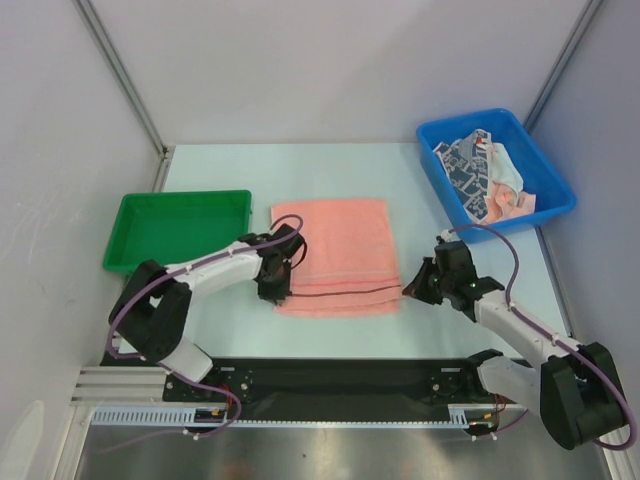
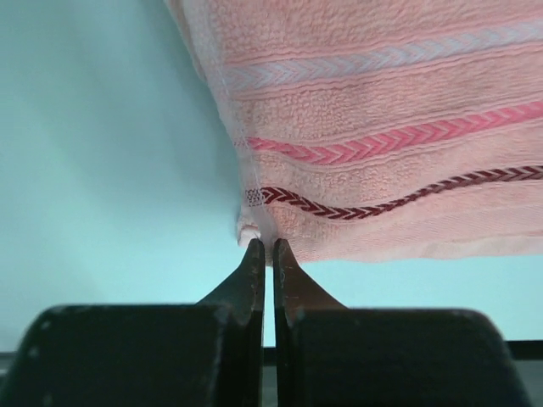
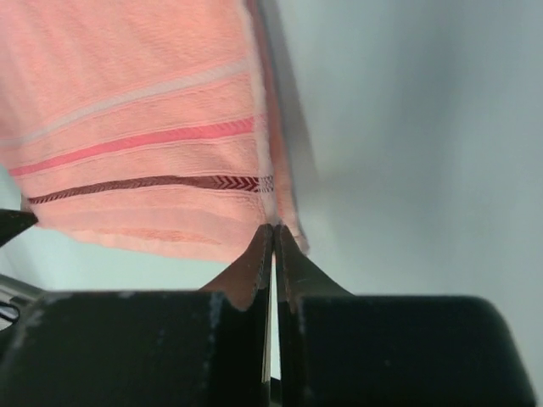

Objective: Fold and stack the towels
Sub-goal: Fold the towel

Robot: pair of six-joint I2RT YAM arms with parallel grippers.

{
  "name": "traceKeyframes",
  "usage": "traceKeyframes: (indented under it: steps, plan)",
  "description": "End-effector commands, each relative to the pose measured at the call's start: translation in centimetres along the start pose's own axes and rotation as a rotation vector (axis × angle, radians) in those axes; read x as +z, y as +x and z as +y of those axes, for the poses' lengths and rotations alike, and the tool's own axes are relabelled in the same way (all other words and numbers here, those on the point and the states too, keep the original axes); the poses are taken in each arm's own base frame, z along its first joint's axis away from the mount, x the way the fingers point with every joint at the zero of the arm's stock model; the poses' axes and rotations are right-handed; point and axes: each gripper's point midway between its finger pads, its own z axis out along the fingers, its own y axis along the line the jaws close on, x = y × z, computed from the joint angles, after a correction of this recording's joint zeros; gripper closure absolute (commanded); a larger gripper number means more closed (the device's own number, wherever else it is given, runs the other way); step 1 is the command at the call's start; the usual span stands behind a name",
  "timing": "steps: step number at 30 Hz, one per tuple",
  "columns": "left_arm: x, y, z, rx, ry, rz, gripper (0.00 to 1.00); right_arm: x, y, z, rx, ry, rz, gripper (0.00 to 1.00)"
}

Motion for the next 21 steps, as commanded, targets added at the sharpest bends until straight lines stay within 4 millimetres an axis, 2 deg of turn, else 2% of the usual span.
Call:
traceKeyframes:
  steps: [1,2,3,4,5,7,9,10,11,12,13,14,17,21]
  plan:
    - [-3.3,-2.1,0.8,0.006,-0.056,-0.033,1.00,-2.5,-2.4,5.3,-0.075,-0.180,-0.007,1.00]
    - [-4.6,-3.7,0.6,0.004,-0.050,-0.074,1.00,-2.9,-2.8,6.0,-0.080,-0.194,-0.012,1.00]
    - [-5.4,-4.2,0.6,0.006,-0.050,-0.082,1.00,-3.6,-2.9,6.9,-0.084,-0.220,0.001,1.00]
    - [-6.3,-4.8,0.6,0.005,-0.049,-0.097,1.00,-4.5,-3.9,8.1,-0.092,-0.245,-0.015,1.00]
    - [-8.3,-5.5,0.4,0.008,-0.039,-0.119,1.00,-5.1,-4.2,8.7,-0.092,-0.262,-0.011,1.00]
    - [-10.9,-5.7,-0.2,0.005,0.031,-0.166,1.00,-6.0,-3.7,9.2,-0.068,-0.280,0.018,1.00]
    - [-10.9,-4.3,-0.3,-0.016,0.085,-0.158,1.00,-6.0,-2.1,9.4,-0.049,-0.313,0.046,1.00]
    - [-9.1,-2.8,-0.1,-0.020,0.093,-0.130,1.00,-6.0,-1.1,8.9,-0.043,-0.314,0.046,1.00]
    - [-8.2,-2.0,-0.2,-0.034,0.120,-0.114,1.00,-4.8,0.8,7.1,-0.027,-0.274,0.075,1.00]
    - [-7.3,-1.2,-0.3,-0.042,0.141,-0.096,1.00,-4.2,1.9,6.4,-0.023,-0.272,0.089,1.00]
    - [-5.3,0.3,0.0,-0.048,0.143,-0.055,1.00,-3.8,2.4,6.3,-0.008,-0.279,0.085,1.00]
    - [-4.4,0.8,0.2,-0.055,0.134,-0.041,1.00,-2.9,3.8,4.6,0.000,-0.237,0.102,1.00]
    - [-2.0,2.5,1.4,-0.056,0.075,0.013,1.00,-1.7,4.5,2.3,-0.004,-0.159,0.080,1.00]
    - [-1.0,2.8,1.7,-0.059,0.052,0.025,1.00,-1.1,4.6,0.2,-0.028,-0.079,0.055,1.00]
